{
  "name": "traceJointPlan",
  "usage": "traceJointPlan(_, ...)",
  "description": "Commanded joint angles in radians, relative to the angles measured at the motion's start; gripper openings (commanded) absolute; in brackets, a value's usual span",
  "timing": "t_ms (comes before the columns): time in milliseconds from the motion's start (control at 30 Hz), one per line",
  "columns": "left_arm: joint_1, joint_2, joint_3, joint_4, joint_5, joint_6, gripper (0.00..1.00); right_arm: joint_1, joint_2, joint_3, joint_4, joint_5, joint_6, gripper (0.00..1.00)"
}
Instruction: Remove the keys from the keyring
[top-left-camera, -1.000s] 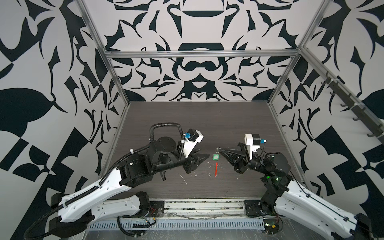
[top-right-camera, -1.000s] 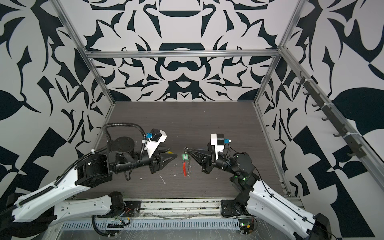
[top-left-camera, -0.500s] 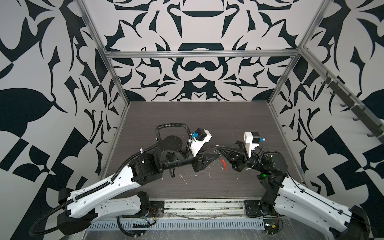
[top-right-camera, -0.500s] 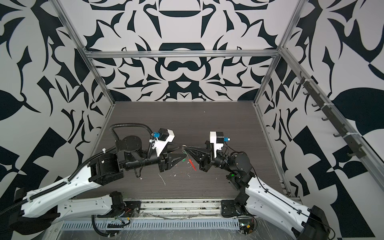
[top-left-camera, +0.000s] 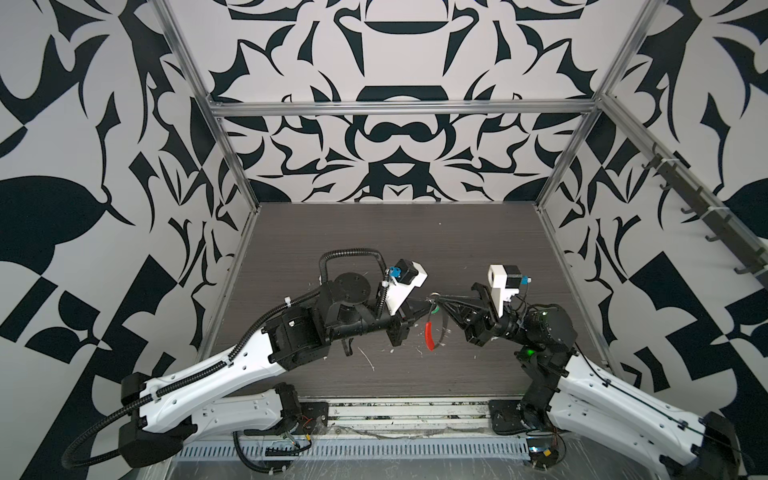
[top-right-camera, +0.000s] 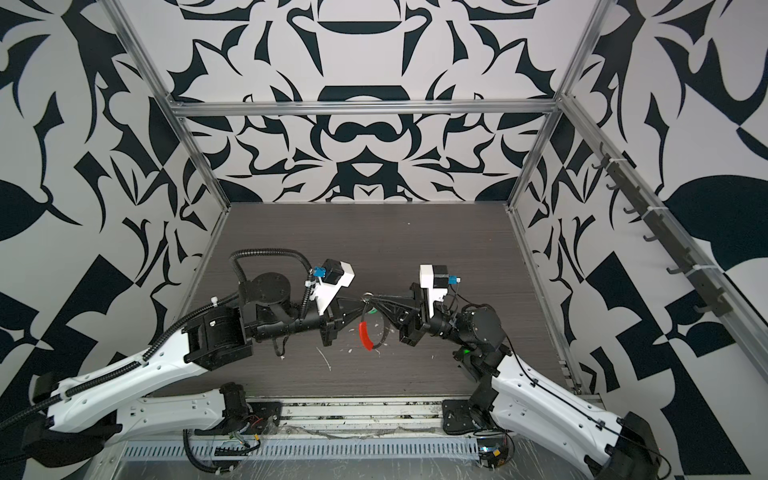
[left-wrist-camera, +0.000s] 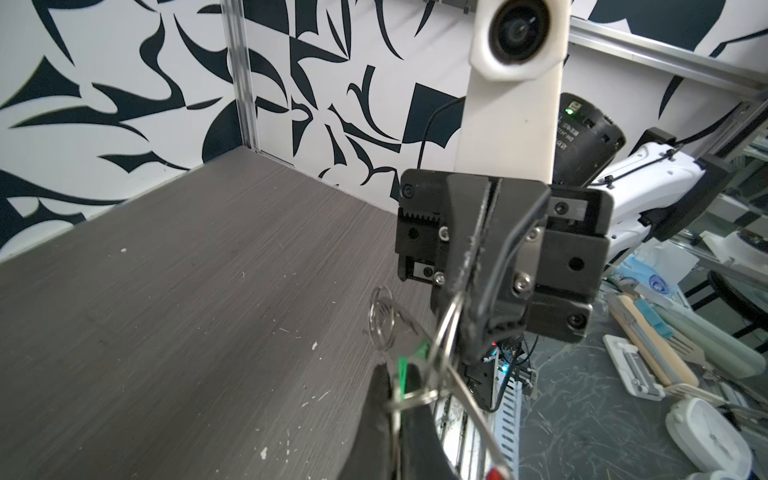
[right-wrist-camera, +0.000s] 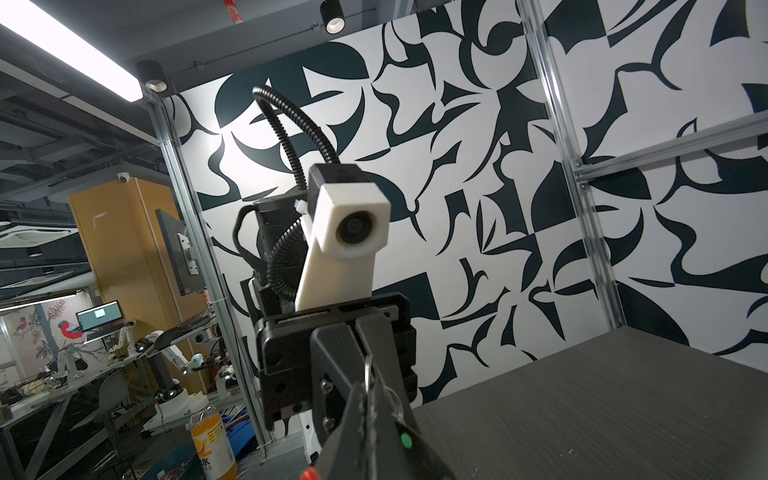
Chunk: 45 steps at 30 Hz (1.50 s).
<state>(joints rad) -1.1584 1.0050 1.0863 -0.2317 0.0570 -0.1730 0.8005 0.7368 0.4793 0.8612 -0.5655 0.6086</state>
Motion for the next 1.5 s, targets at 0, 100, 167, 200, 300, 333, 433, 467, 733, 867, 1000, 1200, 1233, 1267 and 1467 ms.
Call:
traceJointPlan(0,-0.001,-0.017,-0.01,0.004,-0.008,-0.011,0.0,0.006,-0.041,0.041,0.004,-0.01,-0.025,0.0)
traceJointPlan(100,-0.003,-0.024,-0.011,-0.01,-0.01,-0.018,0.0,0.006,-0.063,0.041,-0.028,-0.007,-0.04,0.0)
traceJointPlan(167,-0.006,-0.027,-0.013,-0.016,-0.014,-0.022,0.0,0.006,-0.071,0.042,-0.044,-0.006,-0.047,0.0)
traceJointPlan(200,-0.007,-0.028,-0.014,-0.02,-0.015,-0.023,0.0,0.006,-0.074,0.043,-0.05,-0.007,-0.049,0.0)
traceJointPlan(300,-0.016,-0.032,-0.015,-0.028,-0.022,-0.026,0.0,0.006,-0.079,0.053,-0.086,-0.003,-0.066,0.0)
traceJointPlan(333,-0.019,-0.032,-0.015,-0.03,-0.027,-0.026,0.0,0.005,-0.082,0.054,-0.098,0.002,-0.071,0.0)
traceJointPlan(433,-0.027,-0.034,-0.014,-0.034,-0.018,-0.032,0.0,0.006,-0.088,0.055,-0.112,0.007,-0.081,0.0)
traceJointPlan(467,-0.031,-0.029,-0.012,-0.035,-0.012,-0.035,0.0,0.006,-0.087,0.055,-0.112,0.007,-0.08,0.0)
traceJointPlan(733,-0.034,0.037,0.032,-0.063,0.14,-0.063,0.0,0.006,-0.032,0.082,-0.059,-0.062,-0.082,0.0)
traceJointPlan(867,-0.034,0.03,0.031,-0.078,0.175,-0.072,0.0,0.006,-0.024,0.091,-0.056,-0.093,-0.089,0.0)
traceJointPlan(1000,-0.034,0.02,0.026,-0.091,0.197,-0.086,0.0,0.006,-0.038,0.105,-0.108,-0.11,-0.125,0.0)
traceJointPlan(1200,-0.034,0.029,0.049,-0.143,0.232,-0.112,0.0,0.006,-0.061,0.128,-0.191,-0.115,-0.178,0.0)
traceJointPlan(1233,-0.034,0.028,0.05,-0.151,0.237,-0.116,0.0,0.006,-0.067,0.131,-0.209,-0.112,-0.188,0.0)
traceJointPlan(1267,-0.035,0.029,0.053,-0.157,0.241,-0.121,0.0,0.005,-0.07,0.133,-0.223,-0.108,-0.199,0.0)
traceJointPlan(1467,-0.034,0.031,0.072,-0.195,0.261,-0.139,0.0,0.006,-0.077,0.147,-0.267,-0.104,-0.223,0.0)
